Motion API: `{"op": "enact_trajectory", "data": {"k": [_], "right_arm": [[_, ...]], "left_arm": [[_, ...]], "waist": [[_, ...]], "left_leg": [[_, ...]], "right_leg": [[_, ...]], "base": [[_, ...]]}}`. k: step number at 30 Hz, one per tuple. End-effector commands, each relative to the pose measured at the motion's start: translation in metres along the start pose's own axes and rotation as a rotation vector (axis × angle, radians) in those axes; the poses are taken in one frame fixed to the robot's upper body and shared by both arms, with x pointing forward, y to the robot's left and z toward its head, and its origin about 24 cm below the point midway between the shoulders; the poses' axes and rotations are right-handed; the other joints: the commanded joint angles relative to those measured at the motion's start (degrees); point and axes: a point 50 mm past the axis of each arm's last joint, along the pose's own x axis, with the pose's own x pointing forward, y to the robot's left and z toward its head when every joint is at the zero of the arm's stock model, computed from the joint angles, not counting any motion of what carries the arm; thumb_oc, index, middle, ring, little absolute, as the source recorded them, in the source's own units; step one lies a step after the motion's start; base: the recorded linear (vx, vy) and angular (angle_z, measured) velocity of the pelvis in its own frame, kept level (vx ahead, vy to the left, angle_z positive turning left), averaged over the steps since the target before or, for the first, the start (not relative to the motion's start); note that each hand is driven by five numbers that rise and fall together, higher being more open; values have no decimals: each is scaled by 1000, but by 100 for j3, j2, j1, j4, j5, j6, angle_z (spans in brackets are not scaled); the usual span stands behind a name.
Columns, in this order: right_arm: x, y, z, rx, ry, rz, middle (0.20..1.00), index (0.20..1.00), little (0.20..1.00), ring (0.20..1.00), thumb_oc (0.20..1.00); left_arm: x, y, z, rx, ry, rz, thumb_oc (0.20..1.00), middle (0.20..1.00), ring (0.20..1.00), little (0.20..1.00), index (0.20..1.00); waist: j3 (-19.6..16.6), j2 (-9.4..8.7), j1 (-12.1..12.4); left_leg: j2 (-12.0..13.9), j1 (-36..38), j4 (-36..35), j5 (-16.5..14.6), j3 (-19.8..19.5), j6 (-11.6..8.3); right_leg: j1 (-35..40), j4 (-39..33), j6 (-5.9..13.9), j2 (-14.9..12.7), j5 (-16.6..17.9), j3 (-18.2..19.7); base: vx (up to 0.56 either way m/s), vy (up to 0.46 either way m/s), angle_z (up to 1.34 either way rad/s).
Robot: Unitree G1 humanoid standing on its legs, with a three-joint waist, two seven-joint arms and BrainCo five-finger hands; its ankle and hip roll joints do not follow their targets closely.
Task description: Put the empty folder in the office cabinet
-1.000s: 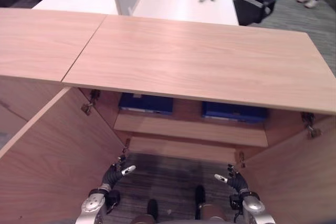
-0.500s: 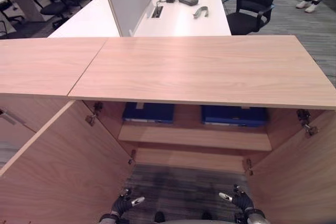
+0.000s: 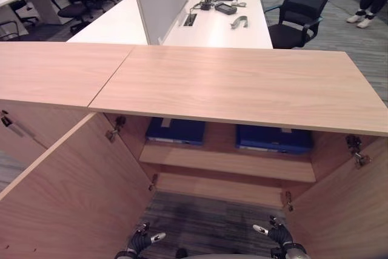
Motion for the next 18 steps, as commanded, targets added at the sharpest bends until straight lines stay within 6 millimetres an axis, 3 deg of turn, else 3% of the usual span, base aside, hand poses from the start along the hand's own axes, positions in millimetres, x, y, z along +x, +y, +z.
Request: {"op": "enact_trajectory", "data": {"k": [1,8,10,11,12,13,15,16,17,18], "right_arm": [[9,14,33,32,-108,34,1000,1000,1000,1000,1000],[10,26,46,-20,-160,82,1000,1000,1000,1000,1000],[12,24,57,-29,-195,79,1000,1000,1000,1000,1000],[14,21,66,-31,-222,66,1000,1000,1000,1000,1000],[15,19,68,-28,-225,58,1000,1000,1000,1000,1000],[15,19,68,-28,-226,58,1000,1000,1000,1000,1000],[18,11,73,-18,-216,27,1000,1000,1000,1000,1000],[19,9,72,-7,-212,18,1000,1000,1000,1000,1000],[19,5,71,33,-204,8,1000,1000,1000,1000,1000],[18,3,62,75,-173,-6,1000,1000,1000,1000,1000]], "left_arm": [[11,17,34,-46,-103,62,1000,1000,1000,1000,1000],[13,20,41,-105,-129,87,1000,1000,1000,1000,1000],[15,23,49,-120,-151,97,1000,1000,1000,1000,1000],[17,23,57,-143,-176,100,1000,1000,1000,1000,1000],[17,23,58,-157,-178,103,1000,1000,1000,1000,1000],[17,23,58,-157,-178,103,1000,1000,1000,1000,1000],[17,22,58,-185,-175,101,1000,1000,1000,1000,1000],[16,23,55,-183,-166,104,1000,1000,1000,1000,1000],[15,27,48,-172,-138,121,1000,1000,1000,1000,1000],[15,25,42,-160,-112,109,1000,1000,1000,1000,1000]], "waist": [[135,-245,194],[231,-388,550],[396,-472,702],[608,-524,816],[647,-537,798],[647,-534,799],[676,-591,723],[678,-604,711],[655,-608,591],[500,-477,498]], "left_leg": [[-129,119,69,-283,-186,-83],[-117,-127,159,-93,-747,-222],[-132,-555,551,-34,-844,-357],[-118,-1026,1132,-20,-591,-450],[-44,-1177,1343,-42,-298,-421],[-41,-1198,1378,-61,-296,-421],[489,-1195,1936,-400,734,-271],[531,-1174,2173,-533,757,-275],[656,-931,2281,-693,856,-326],[583,-461,1626,-685,982,-279]], "right_leg": [[-81,443,381,-227,-296,89],[25,393,282,-153,-415,-436],[-5,294,282,-203,-371,-558],[-28,188,307,-285,-317,-726],[-33,156,301,-321,-283,-835],[-37,153,301,-317,-281,-832],[-71,230,264,-459,-239,-1098],[-43,294,227,-496,-269,-1173],[-6,492,171,-589,-371,-1387],[3,588,211,-588,-320,-1586]], "base": [[-20,-38,37],[-45,-61,65],[-234,-34,61],[-289,10,27],[-218,21,35],[-100,37,90],[-119,71,109],[-86,148,104],[24,262,152],[84,380,164]]}}
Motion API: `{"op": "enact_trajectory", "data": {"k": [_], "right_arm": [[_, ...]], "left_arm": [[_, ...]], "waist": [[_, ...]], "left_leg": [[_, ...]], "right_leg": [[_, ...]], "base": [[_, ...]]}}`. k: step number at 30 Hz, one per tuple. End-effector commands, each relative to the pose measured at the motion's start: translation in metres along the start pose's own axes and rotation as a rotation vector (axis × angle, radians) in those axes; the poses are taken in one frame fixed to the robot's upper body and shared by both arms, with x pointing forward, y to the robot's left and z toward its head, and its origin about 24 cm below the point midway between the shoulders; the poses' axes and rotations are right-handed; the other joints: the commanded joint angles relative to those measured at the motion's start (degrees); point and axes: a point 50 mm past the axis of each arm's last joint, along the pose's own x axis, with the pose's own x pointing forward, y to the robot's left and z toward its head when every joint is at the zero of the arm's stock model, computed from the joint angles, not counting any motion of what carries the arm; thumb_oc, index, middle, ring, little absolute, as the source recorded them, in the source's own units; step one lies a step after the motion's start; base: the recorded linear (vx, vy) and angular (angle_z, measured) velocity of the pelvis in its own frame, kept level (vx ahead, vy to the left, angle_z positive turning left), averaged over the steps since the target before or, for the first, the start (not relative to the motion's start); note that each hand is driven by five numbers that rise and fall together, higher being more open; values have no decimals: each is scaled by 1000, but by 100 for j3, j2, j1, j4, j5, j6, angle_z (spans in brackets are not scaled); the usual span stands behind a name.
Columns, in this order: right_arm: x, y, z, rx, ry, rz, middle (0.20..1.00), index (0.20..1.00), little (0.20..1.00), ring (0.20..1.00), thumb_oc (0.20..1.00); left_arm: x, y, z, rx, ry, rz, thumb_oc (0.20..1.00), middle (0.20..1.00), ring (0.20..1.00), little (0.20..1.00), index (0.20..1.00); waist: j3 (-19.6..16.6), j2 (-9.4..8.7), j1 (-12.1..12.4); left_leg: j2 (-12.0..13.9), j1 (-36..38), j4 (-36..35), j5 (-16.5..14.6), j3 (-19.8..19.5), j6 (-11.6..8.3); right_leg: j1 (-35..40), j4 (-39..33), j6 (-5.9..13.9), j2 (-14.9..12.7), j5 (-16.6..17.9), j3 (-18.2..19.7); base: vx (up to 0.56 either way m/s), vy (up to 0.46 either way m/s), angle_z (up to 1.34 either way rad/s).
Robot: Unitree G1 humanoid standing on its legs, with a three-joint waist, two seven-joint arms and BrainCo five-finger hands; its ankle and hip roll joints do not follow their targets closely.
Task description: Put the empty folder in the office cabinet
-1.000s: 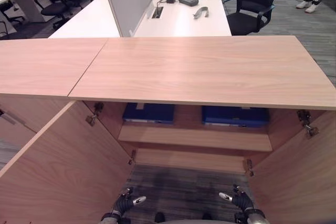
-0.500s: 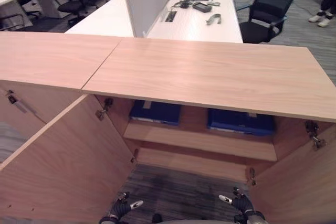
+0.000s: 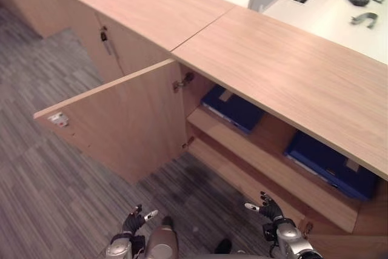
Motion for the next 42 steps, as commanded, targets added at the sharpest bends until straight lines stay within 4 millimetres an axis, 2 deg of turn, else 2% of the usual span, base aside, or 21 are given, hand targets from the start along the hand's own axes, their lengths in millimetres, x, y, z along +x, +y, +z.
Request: {"op": "enact_trajectory", "data": {"k": [1,4,5,6,7,8,9,11,12,17,21,28,32,33,34,36,37,39,40,41,42], "right_arm": [[3,5,11,134,-43,-10,1000,1000,1000,1000,1000],[4,16,14,179,-40,11,1000,1000,1000,1000,1000],[4,19,15,179,-33,18,1000,1000,1000,1000,1000],[5,20,15,179,-33,20,1000,1000,1000,1000,1000],[4,22,13,200,-25,18,1000,1000,1000,1000,1000],[2,23,8,220,-8,14,1000,1000,1000,1000,1000],[1,22,3,223,5,11,1000,1000,1000,1000,1000],[-2,20,-8,235,42,4,1000,1000,1000,1000,1000],[-4,18,-14,231,65,-5,1000,1000,1000,1000,1000],[-10,6,-32,246,116,-56,1000,1000,1000,1000,1000],[-11,4,-37,249,133,-65,1000,1000,1000,1000,1000],[-12,3,-37,237,130,-59,1000,1000,1000,1000,1000],[-13,4,-36,216,120,-48,1000,1000,1000,1000,1000],[-13,5,-36,196,116,-36,1000,1000,1000,1000,1000],[-13,5,-36,196,116,-36,1000,1000,1000,1000,1000],[-14,6,-36,183,113,-26,1000,1000,1000,1000,1000],[-14,6,-36,184,112,-25,1000,1000,1000,1000,1000],[-16,9,-39,172,118,-2,1000,1000,1000,1000,1000],[-16,9,-39,172,118,-2,1000,1000,1000,1000,1000],[-17,10,-41,167,124,7,1000,1000,1000,1000,1000],[-17,11,-41,167,124,12,1000,1000,1000,1000,1000]], "left_arm": [[1,13,7,10,-25,29,1000,1000,1000,1000,1000],[2,20,14,52,-47,37,1000,1000,1000,1000,1000],[1,20,16,75,-55,32,1000,1000,1000,1000,1000],[1,20,16,78,-59,33,1000,1000,1000,1000,1000],[1,22,16,72,-58,38,1000,1000,1000,1000,1000],[1,20,16,77,-62,32,1000,1000,1000,1000,1000],[2,16,17,79,-68,18,1000,1000,1000,1000,1000],[2,15,15,87,-55,16,1000,1000,1000,1000,1000],[2,13,12,85,-46,18,1000,1000,1000,1000,1000],[1,5,4,69,-21,3,1000,1000,1000,1000,1000],[0,2,5,59,-36,-7,1000,1000,1000,1000,1000],[2,-5,25,20,-126,-32,1000,1000,1000,1000,1000],[6,-5,61,-45,-263,-29,1000,1000,1000,1000,1000],[9,1,89,-65,-351,-10,1000,1000,1000,1000,1000],[9,1,89,-65,-351,-10,1000,1000,1000,1000,1000],[10,7,116,-79,-430,2,1000,1000,1000,1000,1000],[10,7,117,-79,-430,2,1000,1000,1000,1000,1000],[11,14,155,-68,-531,11,1000,1000,1000,1000,1000],[11,14,155,-68,-531,11,1000,1000,1000,1000,1000],[10,18,172,-54,-573,12,1000,1000,1000,1000,1000],[10,19,179,-44,-588,15,1000,1000,1000,1000,1000]], "waist": [[-325,155,-50],[-309,189,-19],[-269,229,10],[-242,242,31],[-219,271,13],[-220,323,-61],[-268,383,-192],[-442,383,-275],[-492,380,-295],[-658,355,-348],[-692,359,-382],[-703,414,-443],[-753,440,-521],[-789,444,-593],[-785,443,-592],[-825,443,-665],[-823,441,-663],[-858,445,-778],[-857,444,-778],[-878,439,-832],[-887,435,-856]], "left_leg": [[-568,642,-1678,-282,-465,209],[-777,755,-1881,-351,-510,421],[-894,837,-1897,-422,-504,553],[-956,875,-1896,-444,-520,612],[-1057,951,-1975,-408,-636,686],[-1130,1047,-2108,-384,-827,707],[-1197,1118,-2326,-249,-1091,719],[-1329,1186,-2787,-12,-1389,739],[-1364,1176,-2896,23,-1444,719],[-1335,1213,-2977,28,-1573,619],[-1295,1349,-2978,-25,-1521,568],[-1235,1426,-2978,-33,-1418,531],[-1192,1482,-2978,-58,-1274,507],[-1177,1534,-2978,-82,-1204,492],[-1177,1537,-2978,-82,-1202,492],[-1167,1579,-2978,-106,-1132,483],[-1167,1581,-2978,-107,-1130,483],[-1152,1624,-2978,-129,-1050,470],[-1152,1624,-2978,-129,-1050,470],[-1146,1637,-2978,-139,-1001,460],[-1144,1636,-2978,-143,-980,457]], "right_leg": [[-263,594,425,-141,-245,870],[-549,1400,605,-484,-246,877],[-662,1833,734,-728,-130,838],[-686,1998,824,-825,-32,837],[-782,2170,963,-899,217,1031],[-860,2068,973,-723,110,1535],[-938,1732,877,-337,-144,2213],[-875,1257,766,-29,-319,2759],[-840,1042,776,21,-280,2890],[-416,343,764,-5,-92,2789],[-223,229,754,-5,-88,2644],[-163,149,732,4,-73,2629],[-132,69,753,-7,-13,2698],[-112,24,763,-11,15,2744],[-110,22,763,-11,16,2745],[-92,-6,777,-10,39,2793],[-91,-6,777,-10,39,2796],[-83,-17,794,-11,67,2856],[-83,-17,794,-11,67,2856],[-92,-17,806,-14,83,2884],[-100,-20,814,-14,91,2899]], "base": [[110,421,190],[24,315,120],[10,306,37],[14,292,34],[36,176,23],[79,156,35],[95,102,74],[71,80,107],[35,22,58],[66,-70,38],[51,-67,19],[1,-19,-1],[9,-9,-7],[16,-3,-10],[23,-3,-6],[13,-3,-19],[15,-3,-27],[19,-4,-23],[9,-1,-16],[6,0,-12],[6,1,-10]]}}
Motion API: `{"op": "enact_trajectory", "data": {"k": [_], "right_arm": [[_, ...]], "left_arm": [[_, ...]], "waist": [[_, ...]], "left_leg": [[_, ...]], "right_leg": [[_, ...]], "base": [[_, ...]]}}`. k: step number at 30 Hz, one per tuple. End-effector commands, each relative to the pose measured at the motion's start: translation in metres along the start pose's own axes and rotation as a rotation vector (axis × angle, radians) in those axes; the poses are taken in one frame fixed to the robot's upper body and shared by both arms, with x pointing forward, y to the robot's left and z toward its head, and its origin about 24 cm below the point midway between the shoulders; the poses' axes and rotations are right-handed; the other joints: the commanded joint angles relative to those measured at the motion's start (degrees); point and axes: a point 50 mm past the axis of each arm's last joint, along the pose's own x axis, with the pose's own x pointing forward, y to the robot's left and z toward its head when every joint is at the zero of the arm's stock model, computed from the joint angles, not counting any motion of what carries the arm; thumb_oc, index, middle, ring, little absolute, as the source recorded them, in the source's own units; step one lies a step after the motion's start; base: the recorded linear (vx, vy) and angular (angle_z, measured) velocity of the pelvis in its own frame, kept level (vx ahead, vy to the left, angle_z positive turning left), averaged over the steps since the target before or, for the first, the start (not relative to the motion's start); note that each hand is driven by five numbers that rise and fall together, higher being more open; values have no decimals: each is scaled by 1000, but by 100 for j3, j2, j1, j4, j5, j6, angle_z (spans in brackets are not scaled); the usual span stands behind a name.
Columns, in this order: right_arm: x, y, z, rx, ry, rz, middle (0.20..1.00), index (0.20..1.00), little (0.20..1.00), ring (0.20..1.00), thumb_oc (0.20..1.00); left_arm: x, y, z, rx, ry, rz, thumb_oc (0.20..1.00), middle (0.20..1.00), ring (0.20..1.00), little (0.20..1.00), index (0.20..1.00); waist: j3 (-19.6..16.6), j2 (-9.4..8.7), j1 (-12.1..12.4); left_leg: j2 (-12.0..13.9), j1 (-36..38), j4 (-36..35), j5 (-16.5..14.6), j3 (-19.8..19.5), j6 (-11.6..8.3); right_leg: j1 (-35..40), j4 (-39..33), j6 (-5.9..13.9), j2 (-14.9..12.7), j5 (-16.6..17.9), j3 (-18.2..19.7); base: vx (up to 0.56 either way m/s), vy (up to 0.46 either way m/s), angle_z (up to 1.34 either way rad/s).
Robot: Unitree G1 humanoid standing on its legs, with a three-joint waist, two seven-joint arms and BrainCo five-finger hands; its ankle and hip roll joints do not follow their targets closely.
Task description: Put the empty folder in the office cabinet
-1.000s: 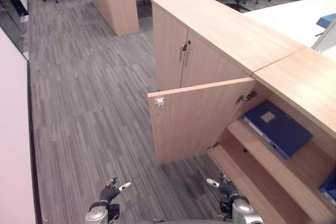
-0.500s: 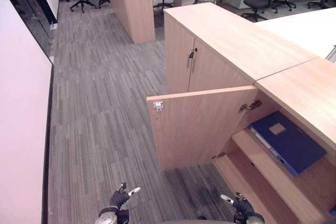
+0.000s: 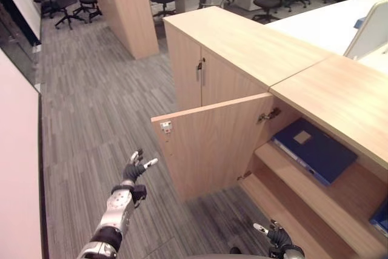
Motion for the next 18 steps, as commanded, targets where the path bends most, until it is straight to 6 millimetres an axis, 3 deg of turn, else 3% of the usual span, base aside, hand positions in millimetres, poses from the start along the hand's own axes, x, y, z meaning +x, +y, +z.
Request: {"op": "enact_trajectory", "data": {"k": [1,4,8,18], "right_arm": [[1,6,9,-36,-45,44,1000,1000,1000,1000,1000],[1,6,7,-45,-34,53,1000,1000,1000,1000,1000],[2,6,6,-49,-27,59,1000,1000,1000,1000,1000],[4,7,9,-46,-24,62,1000,1000,1000,1000,1000]], "left_arm": [[8,24,18,4,-66,64,1000,1000,1000,1000,1000],[20,31,43,32,-119,76,1000,1000,1000,1000,1000],[27,33,57,60,-143,79,1000,1000,1000,1000,1000],[37,18,67,59,-147,39,1000,1000,1000,1000,1000]], "waist": [[-98,-240,-53],[-119,-256,-130],[-119,-277,-183],[-112,-360,-237]], "left_leg": [[132,-304,11,10,27,-364],[135,-300,11,-5,104,-369],[143,-299,11,-16,168,-373],[146,-328,11,-24,270,-362]], "right_leg": [[419,247,597,-535,-405,-121],[383,248,629,-541,-368,-78],[350,247,659,-542,-337,-32],[254,252,712,-554,-267,41]], "base": [[11,1,-7],[6,4,-8],[5,6,-10],[0,16,-5]]}}
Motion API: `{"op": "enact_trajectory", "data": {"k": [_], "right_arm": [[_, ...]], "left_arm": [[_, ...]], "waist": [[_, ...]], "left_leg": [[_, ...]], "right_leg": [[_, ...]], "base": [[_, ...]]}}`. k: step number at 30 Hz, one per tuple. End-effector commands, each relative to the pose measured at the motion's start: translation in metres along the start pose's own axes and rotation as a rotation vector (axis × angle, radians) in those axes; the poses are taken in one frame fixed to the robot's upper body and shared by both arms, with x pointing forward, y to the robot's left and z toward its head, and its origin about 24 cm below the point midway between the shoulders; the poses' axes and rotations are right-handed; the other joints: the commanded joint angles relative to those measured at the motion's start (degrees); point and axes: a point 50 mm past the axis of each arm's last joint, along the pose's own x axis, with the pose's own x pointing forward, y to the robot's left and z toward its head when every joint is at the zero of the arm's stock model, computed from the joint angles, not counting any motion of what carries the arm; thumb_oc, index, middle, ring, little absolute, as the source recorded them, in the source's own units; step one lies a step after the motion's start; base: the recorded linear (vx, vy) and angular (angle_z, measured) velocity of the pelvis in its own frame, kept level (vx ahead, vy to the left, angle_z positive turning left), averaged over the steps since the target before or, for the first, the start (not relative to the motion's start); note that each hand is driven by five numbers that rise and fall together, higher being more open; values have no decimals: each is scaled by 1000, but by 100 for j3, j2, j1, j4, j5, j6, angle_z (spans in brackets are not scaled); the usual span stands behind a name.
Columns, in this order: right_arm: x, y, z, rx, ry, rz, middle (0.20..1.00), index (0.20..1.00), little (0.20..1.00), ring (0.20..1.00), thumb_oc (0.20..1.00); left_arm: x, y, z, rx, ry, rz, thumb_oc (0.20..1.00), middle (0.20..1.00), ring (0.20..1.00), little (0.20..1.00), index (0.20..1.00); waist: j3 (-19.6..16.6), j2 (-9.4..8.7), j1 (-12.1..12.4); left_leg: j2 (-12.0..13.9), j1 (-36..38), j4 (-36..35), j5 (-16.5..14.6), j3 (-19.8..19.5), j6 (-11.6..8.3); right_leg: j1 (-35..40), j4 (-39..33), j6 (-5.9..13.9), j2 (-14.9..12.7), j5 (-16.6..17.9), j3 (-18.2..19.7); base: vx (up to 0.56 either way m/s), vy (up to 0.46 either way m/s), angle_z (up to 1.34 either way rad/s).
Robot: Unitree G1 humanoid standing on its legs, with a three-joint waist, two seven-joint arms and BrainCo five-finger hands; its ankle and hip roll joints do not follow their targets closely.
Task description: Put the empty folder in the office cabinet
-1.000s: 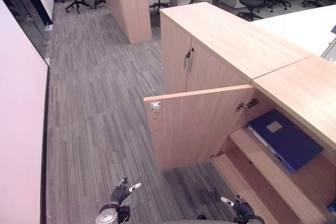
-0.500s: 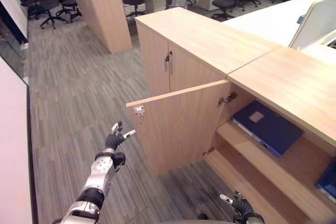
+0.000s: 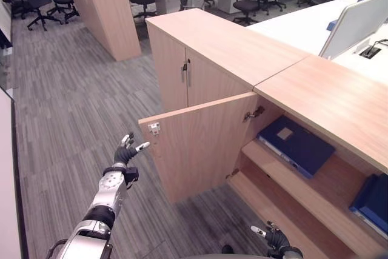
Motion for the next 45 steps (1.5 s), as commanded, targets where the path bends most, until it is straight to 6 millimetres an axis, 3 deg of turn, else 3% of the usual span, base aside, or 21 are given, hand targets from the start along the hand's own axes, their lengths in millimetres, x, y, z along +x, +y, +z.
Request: {"op": "enact_trajectory", "data": {"k": [1,8,18,19,27,33,41,45], "right_arm": [[5,1,13,-26,-29,10,1000,1000,1000,1000,1000],[5,2,13,-36,-30,20,1000,1000,1000,1000,1000],[4,6,13,-74,-35,60,1000,1000,1000,1000,1000],[4,5,10,-78,-28,60,1000,1000,1000,1000,1000],[4,2,9,-79,-15,58,1000,1000,1000,1000,1000],[5,3,10,-70,-18,58,1000,1000,1000,1000,1000],[5,0,12,-16,-25,38,1000,1000,1000,1000,1000],[6,-1,16,19,-38,25,1000,1000,1000,1000,1000]], "left_arm": [[21,-2,39,24,-109,-11,1000,1000,1000,1000,1000],[24,-15,40,56,-101,-58,1000,1000,1000,1000,1000],[39,-26,83,237,-194,-145,1000,1000,1000,1000,1000],[41,-25,95,249,-222,-145,1000,1000,1000,1000,1000],[46,-27,118,266,-276,-143,1000,1000,1000,1000,1000],[41,-40,98,262,-243,-199,1000,1000,1000,1000,1000],[9,-74,21,227,-80,-393,1000,1000,1000,1000,1000],[-4,-83,4,186,-46,-443,1000,1000,1000,1000,1000]], "waist": [[-16,-96,-130],[-18,-134,-161],[-20,-160,-275],[-31,-159,-287],[-21,-159,-325],[-7,-144,-311],[43,-112,-238],[102,-75,-222]], "left_leg": [[157,-242,11,-37,62,-351],[156,-245,11,-46,73,-346],[149,-269,11,-79,171,-346],[154,-258,11,-85,165,-349],[165,-254,11,-89,191,-353],[150,-236,11,-110,207,-330],[107,-191,11,-137,200,-269],[86,-232,11,-120,207,-249]], "right_leg": [[432,242,701,-577,-364,-123],[429,229,714,-583,-343,-112],[360,189,767,-596,-262,-69],[371,181,774,-594,-262,-84],[348,205,788,-587,-265,-69],[328,238,784,-596,-284,-31],[355,323,757,-627,-335,-23],[274,367,763,-651,-325,-2]], "base": [[0,0,0],[0,0,0],[15,8,-8],[0,0,0],[0,0,0],[0,0,0],[0,0,0],[-40,21,-4]]}}
